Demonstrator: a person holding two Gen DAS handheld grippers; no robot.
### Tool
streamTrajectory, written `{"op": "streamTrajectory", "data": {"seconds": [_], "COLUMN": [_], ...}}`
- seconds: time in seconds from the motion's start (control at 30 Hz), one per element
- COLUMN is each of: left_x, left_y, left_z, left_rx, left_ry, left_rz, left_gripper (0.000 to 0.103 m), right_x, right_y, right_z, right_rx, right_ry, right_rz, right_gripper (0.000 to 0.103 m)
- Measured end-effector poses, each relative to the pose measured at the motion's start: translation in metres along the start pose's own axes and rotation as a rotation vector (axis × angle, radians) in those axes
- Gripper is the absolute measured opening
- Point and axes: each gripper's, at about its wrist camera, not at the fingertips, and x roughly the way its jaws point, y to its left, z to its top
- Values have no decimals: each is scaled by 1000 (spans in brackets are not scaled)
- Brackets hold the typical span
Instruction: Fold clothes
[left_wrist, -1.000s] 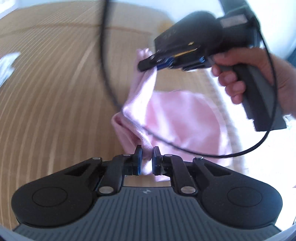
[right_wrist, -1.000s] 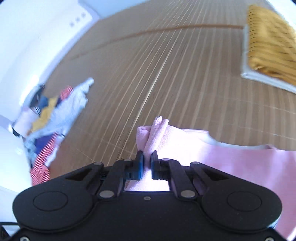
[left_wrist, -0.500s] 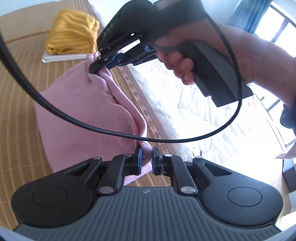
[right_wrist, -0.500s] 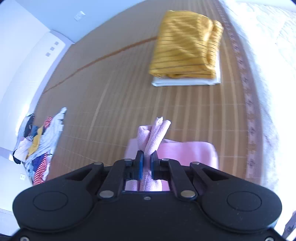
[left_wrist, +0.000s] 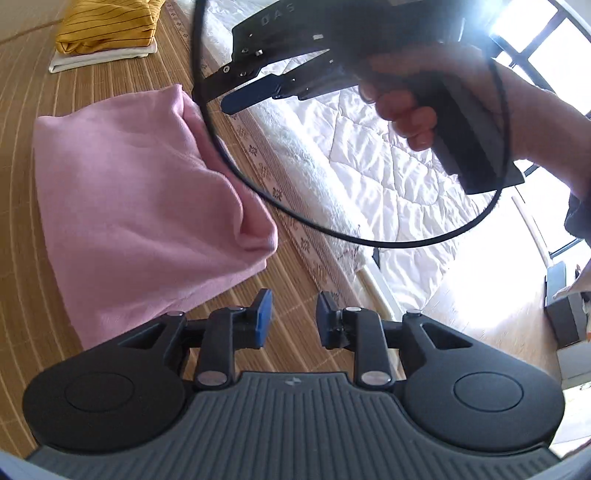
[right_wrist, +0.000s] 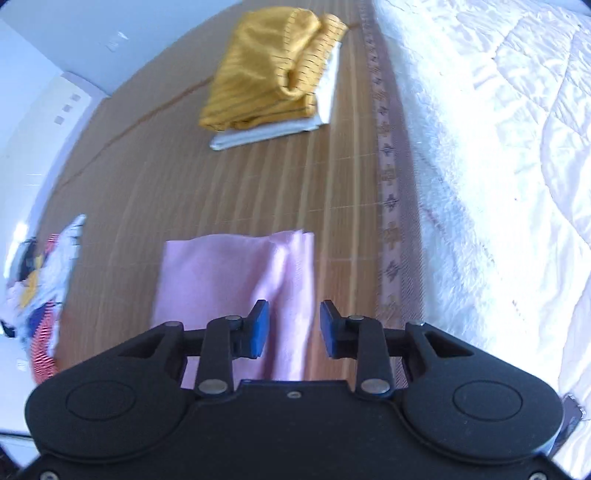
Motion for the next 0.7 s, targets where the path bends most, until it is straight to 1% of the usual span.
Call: {"op": "streamTrajectory", "data": {"seconds": [0.1,0.17,0.2,0.27,0.3,0.37,0.43,0.5,0.53,0.57,0.6,0.63,0.7], "left_x": [-9,-15,-17,-21,-22,-24,-25,-25,-23,-22,-24,-25,-23], "left_y": [24,47,60,75,78,82,86,78,72,66,56,48,41], "left_z": [-13,-19,-23,-26,-26,-26,-27,-28,-28,-28,-29,-30,-31], "left_rx": [-12,-51,-72,-78,-66,-33,-10,40,76,112,145,171,202], "left_ry": [38,41,37,32,29,35,30,19,17,14,7,-4,-16], "left_rz": [74,140,170,222,257,320,337,339,342,344,347,348,352], "left_gripper": [31,31,31,31,31,31,31,31,32,36,46,52,52], "right_x": [-5,2,7,20,26,27,18,-2,-12,-21,-27,-31,-32], "right_y": [15,26,31,38,39,36,30,24,23,22,21,20,16], "right_z": [-19,-31,-39,-52,-57,-63,-65,-68,-71,-75,-80,-87,-98], "right_rx": [-33,-74,-96,-145,-176,-212,-206,-150,-128,-109,-82,-51,19], "right_ry": [47,99,128,174,187,180,157,113,96,83,80,80,82], "right_rz": [142,193,201,168,131,40,-37,-73,-79,-76,-67,-56,-49], "right_gripper": [33,33,33,33,33,26,24,36,43,47,49,53,54]}}
